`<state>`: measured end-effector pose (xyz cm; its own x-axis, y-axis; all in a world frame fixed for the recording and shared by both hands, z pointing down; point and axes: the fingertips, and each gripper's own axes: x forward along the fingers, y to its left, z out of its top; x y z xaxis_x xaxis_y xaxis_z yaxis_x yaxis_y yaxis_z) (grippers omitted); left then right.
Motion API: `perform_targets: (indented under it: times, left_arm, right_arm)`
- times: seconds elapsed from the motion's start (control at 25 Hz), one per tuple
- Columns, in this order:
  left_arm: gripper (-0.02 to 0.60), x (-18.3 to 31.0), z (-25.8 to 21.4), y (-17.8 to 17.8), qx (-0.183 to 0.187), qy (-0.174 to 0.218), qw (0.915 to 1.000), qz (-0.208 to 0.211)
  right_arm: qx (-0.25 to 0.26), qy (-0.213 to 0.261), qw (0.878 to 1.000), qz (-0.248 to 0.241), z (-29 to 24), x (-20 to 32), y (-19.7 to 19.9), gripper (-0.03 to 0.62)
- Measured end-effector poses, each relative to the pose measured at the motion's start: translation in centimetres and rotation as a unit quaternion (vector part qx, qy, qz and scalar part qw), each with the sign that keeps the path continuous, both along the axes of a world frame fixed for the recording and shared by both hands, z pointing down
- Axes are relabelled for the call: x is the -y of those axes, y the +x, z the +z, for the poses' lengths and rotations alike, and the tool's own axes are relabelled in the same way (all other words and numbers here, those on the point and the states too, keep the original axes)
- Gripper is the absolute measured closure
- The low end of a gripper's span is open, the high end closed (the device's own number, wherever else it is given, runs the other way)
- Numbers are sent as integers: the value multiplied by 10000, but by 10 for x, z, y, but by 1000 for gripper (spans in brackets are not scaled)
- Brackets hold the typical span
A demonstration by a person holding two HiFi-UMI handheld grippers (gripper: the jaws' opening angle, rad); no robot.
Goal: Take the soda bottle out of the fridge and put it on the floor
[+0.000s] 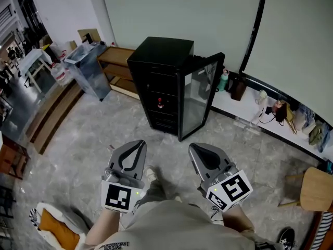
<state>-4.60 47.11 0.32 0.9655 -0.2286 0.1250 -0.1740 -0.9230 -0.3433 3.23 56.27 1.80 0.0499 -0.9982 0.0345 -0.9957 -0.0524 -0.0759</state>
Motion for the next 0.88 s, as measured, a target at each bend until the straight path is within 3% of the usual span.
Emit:
perform_targets:
  times: [0.4,0.88]
  left_arm:
    - [574,46,18,12,-73,-252,9996,-43]
    - [574,159,29,45,-4,-412,9991,-106]
  right_arm:
    - [-307,-418,9986,61,21,47,10,599]
    - [-390,-737,9965,-65,37,163,44,597]
